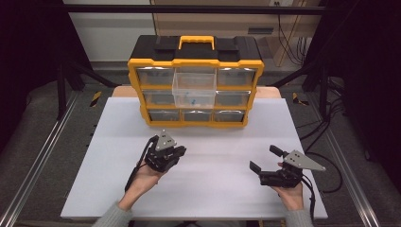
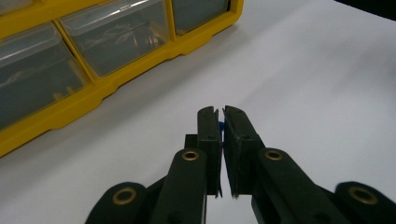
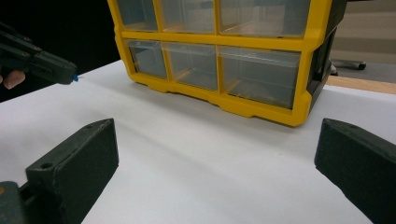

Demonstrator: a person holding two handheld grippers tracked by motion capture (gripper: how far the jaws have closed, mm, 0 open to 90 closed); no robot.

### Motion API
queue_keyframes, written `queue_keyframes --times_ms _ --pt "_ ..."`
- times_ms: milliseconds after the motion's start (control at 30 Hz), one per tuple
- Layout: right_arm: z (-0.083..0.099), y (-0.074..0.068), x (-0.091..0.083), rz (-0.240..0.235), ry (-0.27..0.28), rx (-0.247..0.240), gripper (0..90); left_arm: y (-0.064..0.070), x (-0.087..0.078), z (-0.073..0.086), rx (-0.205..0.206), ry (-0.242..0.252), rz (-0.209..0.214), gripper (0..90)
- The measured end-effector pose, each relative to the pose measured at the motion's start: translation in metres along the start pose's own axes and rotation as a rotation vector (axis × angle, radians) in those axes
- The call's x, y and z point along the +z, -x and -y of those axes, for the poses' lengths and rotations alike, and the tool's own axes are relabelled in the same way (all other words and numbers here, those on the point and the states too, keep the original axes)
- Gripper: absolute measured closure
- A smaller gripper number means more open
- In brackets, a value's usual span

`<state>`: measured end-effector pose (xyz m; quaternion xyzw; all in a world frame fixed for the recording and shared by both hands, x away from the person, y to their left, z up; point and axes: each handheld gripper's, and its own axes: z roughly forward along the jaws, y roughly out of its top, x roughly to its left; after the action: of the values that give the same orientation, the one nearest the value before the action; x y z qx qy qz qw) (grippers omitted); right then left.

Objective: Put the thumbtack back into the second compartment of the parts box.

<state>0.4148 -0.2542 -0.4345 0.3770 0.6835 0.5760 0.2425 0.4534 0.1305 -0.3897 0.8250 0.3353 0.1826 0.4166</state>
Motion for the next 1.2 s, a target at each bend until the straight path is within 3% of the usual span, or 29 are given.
queue_keyframes --times_ms 367,400,467,600,633,733,933,1200 --pt "0.001 0.000 0.000 0.000 -0.009 -0.003 0.3 -0.007 -0.016 -0.013 -0.003 0.045 0.003 84.4" --pt "0.000 -0.001 0.000 -0.006 -0.004 0.015 0.3 -0.008 -0.018 -0.015 -0.003 0.053 0.001 84.4" --pt "0.001 0.001 0.000 -0.002 -0.012 -0.012 0.3 -0.008 -0.021 -0.019 -0.001 0.061 0.001 84.4" --pt "0.000 -0.001 0.000 -0.006 -0.005 0.012 0.3 -0.009 -0.027 -0.028 0.008 0.075 -0.004 84.4" --pt "0.001 0.001 0.000 -0.001 -0.010 -0.013 0.3 -0.009 -0.028 -0.031 0.013 0.078 -0.005 84.4" --pt "0.001 0.002 0.000 0.006 -0.014 -0.026 0.3 -0.011 -0.031 -0.037 0.013 0.082 -0.001 84.4" --pt "0.000 -0.001 0.000 -0.005 -0.001 0.016 0.3 -0.013 -0.039 -0.048 0.016 0.094 -0.001 84.4" --pt "0.000 -0.001 0.000 0.001 -0.005 0.009 0.3 -0.013 -0.048 -0.061 0.037 0.098 -0.002 84.4"
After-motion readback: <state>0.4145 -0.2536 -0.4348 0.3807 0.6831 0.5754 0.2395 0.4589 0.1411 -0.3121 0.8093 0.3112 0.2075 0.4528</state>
